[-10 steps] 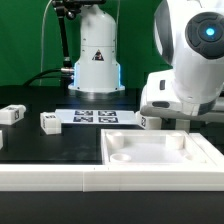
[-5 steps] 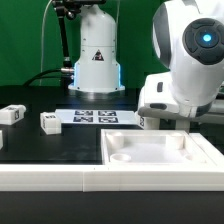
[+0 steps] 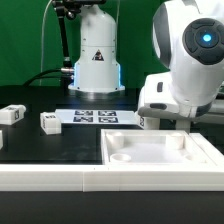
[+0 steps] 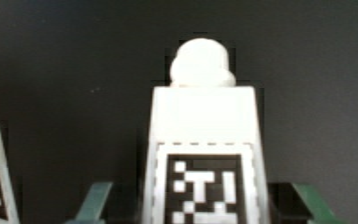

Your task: Assemble one leg

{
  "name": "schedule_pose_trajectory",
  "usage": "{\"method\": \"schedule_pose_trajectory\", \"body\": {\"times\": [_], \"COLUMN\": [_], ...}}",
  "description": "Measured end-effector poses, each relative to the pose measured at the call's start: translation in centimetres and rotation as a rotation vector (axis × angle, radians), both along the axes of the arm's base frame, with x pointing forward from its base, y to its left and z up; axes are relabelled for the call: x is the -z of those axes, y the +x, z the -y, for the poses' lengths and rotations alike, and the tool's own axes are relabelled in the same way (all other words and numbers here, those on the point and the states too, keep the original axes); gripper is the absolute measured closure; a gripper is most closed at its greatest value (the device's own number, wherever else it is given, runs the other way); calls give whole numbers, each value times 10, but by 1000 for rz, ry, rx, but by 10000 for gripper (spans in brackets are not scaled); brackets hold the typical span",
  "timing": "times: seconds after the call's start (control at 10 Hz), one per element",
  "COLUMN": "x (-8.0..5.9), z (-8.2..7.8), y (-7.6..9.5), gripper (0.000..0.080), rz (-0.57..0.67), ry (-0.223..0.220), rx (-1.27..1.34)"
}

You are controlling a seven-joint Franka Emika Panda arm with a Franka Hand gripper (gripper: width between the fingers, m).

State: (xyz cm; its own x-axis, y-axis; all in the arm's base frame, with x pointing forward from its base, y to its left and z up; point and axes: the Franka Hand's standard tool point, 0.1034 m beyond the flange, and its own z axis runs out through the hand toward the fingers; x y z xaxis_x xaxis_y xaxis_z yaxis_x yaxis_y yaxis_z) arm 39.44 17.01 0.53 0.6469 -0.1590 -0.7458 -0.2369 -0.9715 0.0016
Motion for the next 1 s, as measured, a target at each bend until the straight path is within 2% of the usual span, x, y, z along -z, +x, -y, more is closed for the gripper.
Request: {"method": "schedule_pose_trajectory", "body": {"times": [0.2,0.5,0.6,0.7,0.8,1.0], "x": [-2,-64,-74,-66,-65,-61], "z": [1,9,9,8,8,6], "y": [0,17,24,25,25,36], "gripper": [509,509,508,508,508,508], "rz": [-2,1,16,48,52,205], "ry": [3,21,23,19,19,5], "rx": [-3,-31,-30,-25,-24,-10]}}
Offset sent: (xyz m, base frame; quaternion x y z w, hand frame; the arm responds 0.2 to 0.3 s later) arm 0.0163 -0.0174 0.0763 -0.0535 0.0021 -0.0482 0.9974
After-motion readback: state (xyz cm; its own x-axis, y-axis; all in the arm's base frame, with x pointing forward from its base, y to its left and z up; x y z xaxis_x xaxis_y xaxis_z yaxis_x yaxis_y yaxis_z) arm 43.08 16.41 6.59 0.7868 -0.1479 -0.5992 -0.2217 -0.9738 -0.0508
